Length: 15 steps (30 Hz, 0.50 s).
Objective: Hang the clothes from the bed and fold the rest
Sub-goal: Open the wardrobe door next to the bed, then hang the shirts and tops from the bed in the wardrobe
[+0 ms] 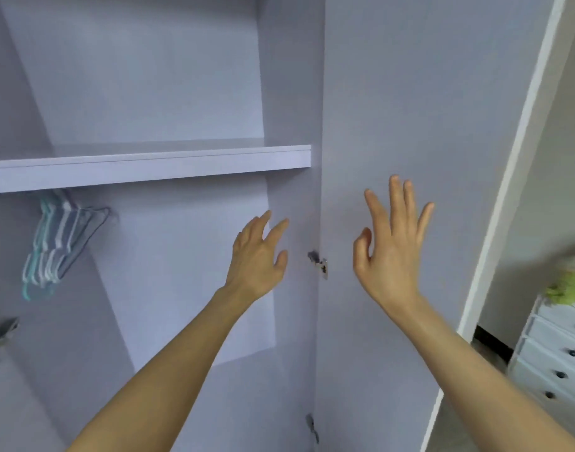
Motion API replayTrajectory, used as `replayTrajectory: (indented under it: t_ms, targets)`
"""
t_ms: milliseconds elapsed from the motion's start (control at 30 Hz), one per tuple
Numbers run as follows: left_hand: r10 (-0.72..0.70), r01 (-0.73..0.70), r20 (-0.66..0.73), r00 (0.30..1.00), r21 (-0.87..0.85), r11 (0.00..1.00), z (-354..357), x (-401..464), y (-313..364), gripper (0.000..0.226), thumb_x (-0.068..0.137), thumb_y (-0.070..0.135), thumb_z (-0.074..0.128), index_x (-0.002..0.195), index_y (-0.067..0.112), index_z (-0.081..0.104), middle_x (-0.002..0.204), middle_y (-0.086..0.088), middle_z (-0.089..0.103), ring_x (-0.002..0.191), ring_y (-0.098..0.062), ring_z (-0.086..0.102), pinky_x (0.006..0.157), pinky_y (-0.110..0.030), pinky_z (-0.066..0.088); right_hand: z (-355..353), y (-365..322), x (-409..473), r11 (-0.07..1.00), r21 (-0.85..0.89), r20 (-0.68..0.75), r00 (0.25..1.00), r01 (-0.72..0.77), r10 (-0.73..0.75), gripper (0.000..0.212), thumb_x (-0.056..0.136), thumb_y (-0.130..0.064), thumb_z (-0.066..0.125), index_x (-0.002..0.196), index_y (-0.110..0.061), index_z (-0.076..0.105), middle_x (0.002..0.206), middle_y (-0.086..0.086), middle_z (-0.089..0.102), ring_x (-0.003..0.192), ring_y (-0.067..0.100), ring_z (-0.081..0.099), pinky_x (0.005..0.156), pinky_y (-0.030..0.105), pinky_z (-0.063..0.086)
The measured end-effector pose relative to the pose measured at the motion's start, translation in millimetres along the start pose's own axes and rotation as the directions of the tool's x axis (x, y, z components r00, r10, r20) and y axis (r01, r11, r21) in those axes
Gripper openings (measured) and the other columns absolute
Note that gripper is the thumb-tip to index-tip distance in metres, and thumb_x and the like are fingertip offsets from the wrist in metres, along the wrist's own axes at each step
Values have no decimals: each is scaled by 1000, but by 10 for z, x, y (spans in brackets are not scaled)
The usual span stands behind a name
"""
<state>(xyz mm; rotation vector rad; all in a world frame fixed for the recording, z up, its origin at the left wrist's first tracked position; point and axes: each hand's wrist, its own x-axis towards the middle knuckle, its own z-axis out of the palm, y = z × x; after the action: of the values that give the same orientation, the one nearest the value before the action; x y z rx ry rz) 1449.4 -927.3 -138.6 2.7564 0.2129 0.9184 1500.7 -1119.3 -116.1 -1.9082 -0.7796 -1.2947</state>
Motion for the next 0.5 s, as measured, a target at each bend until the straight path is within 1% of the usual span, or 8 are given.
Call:
replayTrajectory:
  t_ms: [67,100,133,200,267,333,400,500]
  targets:
    - [-107,108,-29,994,40,993,-157,-306,-319,54,95,28,47,146,24,27,155,-3,16,143,-24,12,114,-39,16,289,-292,-154,980,199,99,995,-15,-5,44,78,2,45,121,3,56,129,22,53,128,41,41,108,57,27]
    - [-177,180,-58,983,60,982,-275,-536,-532,53,95,26,48,145,22,31,154,-4,21,141,-24,16,113,-39,19,484,-531,-255,950,309,175,985,-48,-7,41,80,1,46,118,3,58,120,19,59,121,39,49,103,50,37]
    - [-212,217,-87,973,51,975,-328,-667,-630,51,94,24,50,143,20,34,151,-5,26,140,-23,19,112,-39,22,592,-660,-320,926,364,249,968,-98,5,38,82,-1,45,117,1,59,114,16,63,113,36,55,96,42,42]
    - [-338,346,-130,932,48,937,-493,-1072,-897,47,93,21,51,140,17,40,146,-5,34,136,-23,26,109,-39,28,896,-1031,-511,872,432,475,880,-231,-3,35,88,-4,46,121,-7,58,110,7,65,106,27,57,87,31,41]
    - [-482,492,-149,863,33,870,-642,-1505,-1122,43,94,18,50,136,14,45,141,-5,40,130,-24,34,105,-36,32,1179,-1392,-749,842,443,686,721,-307,-98,34,91,-10,46,123,-14,55,109,0,65,104,21,56,84,29,41]
    - [-618,630,-153,771,43,775,-799,-1996,-1333,40,94,18,49,133,13,47,136,-6,45,126,-26,39,101,-33,35,1433,-1796,-1021,830,464,808,531,-310,-254,31,92,-16,44,121,-18,56,109,-2,65,102,20,57,86,32,44]
    - [-736,754,-175,653,60,654,-942,-2507,-1455,37,95,20,47,131,13,50,134,-7,48,125,-25,42,99,-32,38,1583,-2224,-1320,797,525,836,354,-298,-419,28,93,-18,44,117,-19,57,107,-3,66,101,21,58,86,33,46]
    - [-849,877,-229,477,57,478,-1095,-3129,-1481,34,95,22,47,128,14,54,131,-5,52,119,-24,50,97,-32,41,1659,-2731,-1743,710,640,766,173,-294,-619,25,92,-16,44,110,-16,62,102,1,68,97,23,60,82,33,48]
